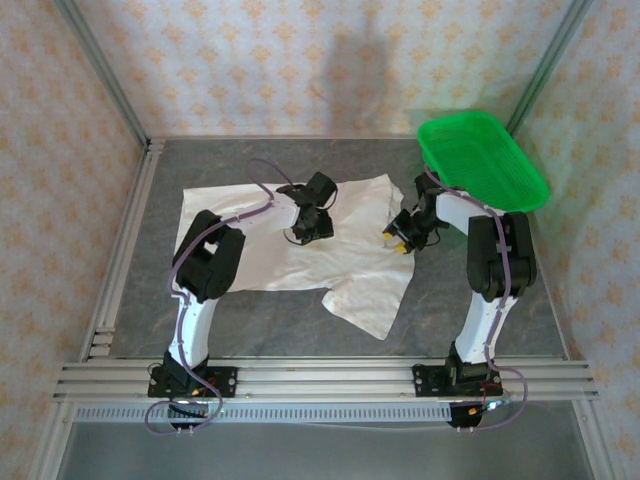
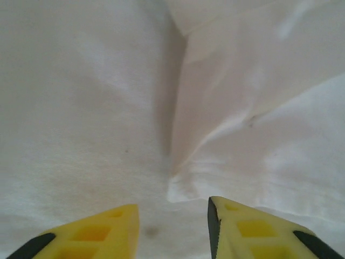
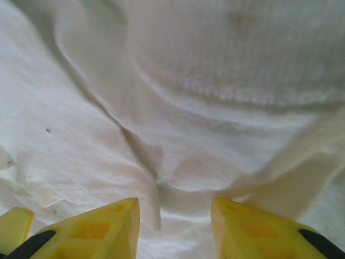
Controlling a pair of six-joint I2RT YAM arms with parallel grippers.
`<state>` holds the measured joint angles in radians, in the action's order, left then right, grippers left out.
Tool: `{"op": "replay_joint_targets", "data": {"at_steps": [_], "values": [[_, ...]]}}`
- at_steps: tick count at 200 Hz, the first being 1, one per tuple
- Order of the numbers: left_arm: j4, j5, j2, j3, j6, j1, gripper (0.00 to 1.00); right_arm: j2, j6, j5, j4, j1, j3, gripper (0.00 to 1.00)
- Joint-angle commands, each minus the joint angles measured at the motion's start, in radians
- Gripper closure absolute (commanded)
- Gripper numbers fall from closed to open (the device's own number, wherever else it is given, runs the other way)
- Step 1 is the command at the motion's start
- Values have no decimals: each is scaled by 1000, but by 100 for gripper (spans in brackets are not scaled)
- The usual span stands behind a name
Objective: Fold and stack the t-shirts
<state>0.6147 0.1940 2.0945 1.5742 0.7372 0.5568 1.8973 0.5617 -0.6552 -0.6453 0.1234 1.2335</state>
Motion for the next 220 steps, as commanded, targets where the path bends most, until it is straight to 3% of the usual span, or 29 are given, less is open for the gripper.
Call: {"op": "replay_joint_targets", "data": {"at_steps": [1, 29, 83, 119, 150, 176, 220], "values": [[20, -56, -91, -23, 8, -15, 54, -52, -26, 42, -58, 2, 4, 58], [-4, -42, -178, -88, 27, -46, 42, -123, -76, 72, -106, 1, 3, 50], [-141, -15, -500, -265, -14, -133, 27, -387, -166, 168, -178, 1, -61, 31], [-194, -137, -719, -359, -94, -152, 11, -643, -201, 280, -224, -5, -134, 15], [-125, -250, -867, -387, -144, -157, 1, -830, -243, 307, -253, -16, -200, 1], [-19, -319, -1010, -450, -111, -169, 0, -858, -245, 180, -269, -16, -247, 0], [273, -375, -1193, -540, 23, -189, 0, -944, -172, -183, -278, -16, -408, 0]]}}
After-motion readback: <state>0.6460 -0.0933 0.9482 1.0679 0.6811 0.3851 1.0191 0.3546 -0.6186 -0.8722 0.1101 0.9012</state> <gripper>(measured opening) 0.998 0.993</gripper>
